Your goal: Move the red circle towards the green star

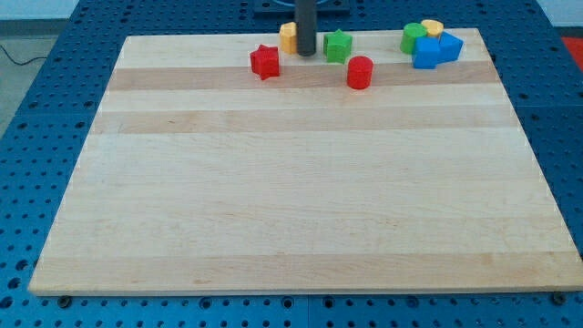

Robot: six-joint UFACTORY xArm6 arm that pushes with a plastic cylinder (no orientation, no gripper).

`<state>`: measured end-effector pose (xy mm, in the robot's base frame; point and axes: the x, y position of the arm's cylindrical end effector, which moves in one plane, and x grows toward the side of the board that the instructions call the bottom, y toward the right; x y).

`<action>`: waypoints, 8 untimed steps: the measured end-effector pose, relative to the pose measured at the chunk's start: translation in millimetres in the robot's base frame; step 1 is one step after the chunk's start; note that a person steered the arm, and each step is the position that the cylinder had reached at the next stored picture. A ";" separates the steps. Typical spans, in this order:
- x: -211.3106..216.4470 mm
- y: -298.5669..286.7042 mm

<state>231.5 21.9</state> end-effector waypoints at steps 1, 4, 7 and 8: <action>-0.1 54.7; 17.0 17.9; 108.4 3.1; 102.9 33.6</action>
<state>334.4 55.6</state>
